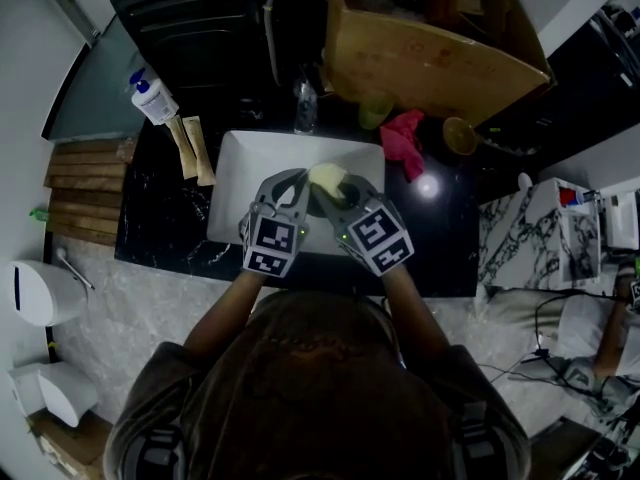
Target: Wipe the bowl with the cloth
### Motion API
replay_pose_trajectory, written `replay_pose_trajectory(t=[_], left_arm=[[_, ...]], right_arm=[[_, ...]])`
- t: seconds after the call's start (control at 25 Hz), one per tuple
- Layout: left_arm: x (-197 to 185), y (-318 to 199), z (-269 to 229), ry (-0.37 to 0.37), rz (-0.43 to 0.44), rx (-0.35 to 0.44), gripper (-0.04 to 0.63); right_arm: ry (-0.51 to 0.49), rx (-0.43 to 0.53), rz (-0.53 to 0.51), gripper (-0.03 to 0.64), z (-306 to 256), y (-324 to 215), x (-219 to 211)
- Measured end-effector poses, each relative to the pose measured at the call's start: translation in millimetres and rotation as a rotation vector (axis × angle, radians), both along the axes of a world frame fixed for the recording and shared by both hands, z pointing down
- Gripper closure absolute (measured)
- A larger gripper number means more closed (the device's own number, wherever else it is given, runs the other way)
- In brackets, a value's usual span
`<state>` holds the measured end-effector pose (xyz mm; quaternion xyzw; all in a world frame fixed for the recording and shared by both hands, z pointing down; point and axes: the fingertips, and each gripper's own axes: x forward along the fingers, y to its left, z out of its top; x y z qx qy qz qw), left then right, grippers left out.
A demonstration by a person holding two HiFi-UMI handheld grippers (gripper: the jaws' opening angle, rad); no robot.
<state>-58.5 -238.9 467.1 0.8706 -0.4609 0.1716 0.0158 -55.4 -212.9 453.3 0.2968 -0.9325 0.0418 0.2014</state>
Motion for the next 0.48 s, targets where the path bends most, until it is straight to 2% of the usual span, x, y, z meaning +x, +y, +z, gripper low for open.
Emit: replay_pose_trajectory(t=[0.28,0.48], left_arm=[[-7,-9,-5,-0.011,-0.035,0.017,0.571],[-13,-11,-10,-0.002,-0.062,0.022,0.568]], right_arm=[[0.076,0.099,0.064,0.597,2,-22,-2],[0.154,0.131,0.127,0.598,8,-33,3]])
